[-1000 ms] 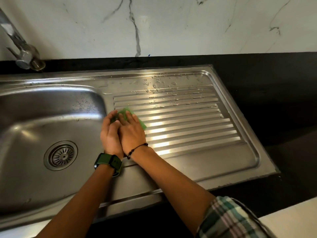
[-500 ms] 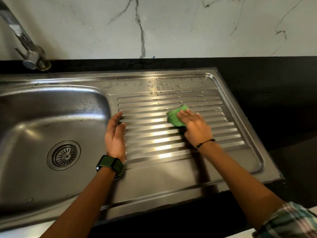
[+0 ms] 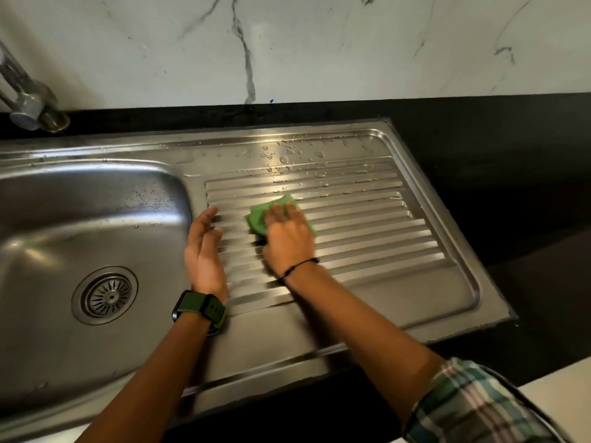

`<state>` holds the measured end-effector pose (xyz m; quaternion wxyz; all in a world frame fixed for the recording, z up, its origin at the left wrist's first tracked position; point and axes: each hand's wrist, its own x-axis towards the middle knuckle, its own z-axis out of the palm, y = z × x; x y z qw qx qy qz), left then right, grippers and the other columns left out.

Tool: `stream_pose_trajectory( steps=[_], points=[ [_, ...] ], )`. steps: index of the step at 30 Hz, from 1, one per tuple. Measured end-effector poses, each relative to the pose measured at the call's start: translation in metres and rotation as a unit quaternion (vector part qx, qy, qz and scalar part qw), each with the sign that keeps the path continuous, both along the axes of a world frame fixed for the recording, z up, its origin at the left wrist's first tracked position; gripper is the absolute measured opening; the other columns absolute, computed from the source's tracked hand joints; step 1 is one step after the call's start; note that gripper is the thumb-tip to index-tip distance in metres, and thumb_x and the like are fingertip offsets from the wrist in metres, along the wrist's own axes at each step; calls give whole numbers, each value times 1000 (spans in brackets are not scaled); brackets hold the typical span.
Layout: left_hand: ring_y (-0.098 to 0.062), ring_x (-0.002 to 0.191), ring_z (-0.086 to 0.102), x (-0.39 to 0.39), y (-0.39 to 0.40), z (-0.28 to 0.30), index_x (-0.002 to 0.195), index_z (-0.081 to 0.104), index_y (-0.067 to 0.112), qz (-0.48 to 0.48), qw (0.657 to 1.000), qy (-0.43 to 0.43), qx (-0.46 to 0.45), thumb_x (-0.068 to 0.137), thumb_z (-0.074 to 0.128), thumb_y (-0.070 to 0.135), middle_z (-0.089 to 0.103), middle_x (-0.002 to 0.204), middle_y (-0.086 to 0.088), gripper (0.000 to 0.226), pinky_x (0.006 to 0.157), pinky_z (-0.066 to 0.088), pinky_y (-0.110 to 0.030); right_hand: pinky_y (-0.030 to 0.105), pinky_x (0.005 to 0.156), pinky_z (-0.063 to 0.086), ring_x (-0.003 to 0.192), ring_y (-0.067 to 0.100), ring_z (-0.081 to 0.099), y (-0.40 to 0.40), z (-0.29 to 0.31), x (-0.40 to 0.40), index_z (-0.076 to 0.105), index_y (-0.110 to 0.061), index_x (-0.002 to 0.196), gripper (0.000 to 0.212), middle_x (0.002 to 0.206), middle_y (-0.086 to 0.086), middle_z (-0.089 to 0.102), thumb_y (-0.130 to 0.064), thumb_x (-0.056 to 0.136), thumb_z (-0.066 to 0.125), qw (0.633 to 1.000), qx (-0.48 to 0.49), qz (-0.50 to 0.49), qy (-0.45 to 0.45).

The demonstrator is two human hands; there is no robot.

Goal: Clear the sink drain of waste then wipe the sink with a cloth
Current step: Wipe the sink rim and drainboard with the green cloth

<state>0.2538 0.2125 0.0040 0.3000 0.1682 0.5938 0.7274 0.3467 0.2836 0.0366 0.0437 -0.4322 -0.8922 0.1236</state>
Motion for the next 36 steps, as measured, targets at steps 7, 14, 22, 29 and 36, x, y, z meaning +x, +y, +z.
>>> stream_pose_trajectory(
  steps=[7, 14, 22, 29, 36],
  points=[
    [-22, 120, 52, -2, 0, 2, 119, 53, 14, 10, 999, -43, 24, 75, 44, 18, 56, 125, -10, 46, 102, 42, -34, 36, 120, 5, 145, 29, 12, -23, -12, -54, 24, -9, 144, 47, 154, 10, 26, -24, 99, 27, 991, 31, 121, -38],
    [-19, 118, 52, 0, 0, 1, 124, 52, 19, -1, 996, 55, -70, 79, 42, 29, 56, 128, -6, 47, 104, 41, -44, 33, 118, 8, 145, 20, 17, 4, -10, -17, 30, -14, 142, 47, 154, 4, 28, -16, 95, 32, 981, 45, 183, -47],
    [-13, 115, 51, 0, -3, 4, 125, 50, 28, -45, 985, 123, -110, 81, 40, 35, 54, 126, 5, 46, 101, 40, -33, 36, 119, 11, 143, 20, 22, 90, 1, 124, 35, -13, 141, 71, 152, 6, 31, 6, 74, 48, 996, 20, 6, -91],
    [-8, 103, 53, 1, -3, 9, 124, 51, 28, -51, 985, 121, -115, 80, 41, 36, 56, 120, 6, 46, 99, 43, -34, 43, 110, 34, 139, 25, 31, 129, 11, 178, 42, -16, 138, 66, 151, 3, 33, 10, 78, 46, 985, -14, -158, -73],
    [-27, 117, 51, 1, -3, 11, 119, 55, 28, -29, 995, 45, -81, 75, 44, 30, 56, 126, -1, 45, 102, 42, -47, 45, 103, 38, 119, 44, 46, 111, 5, 143, 45, -16, 135, 58, 147, 15, 36, 3, 80, 49, 973, -20, -226, -45]
  ],
)
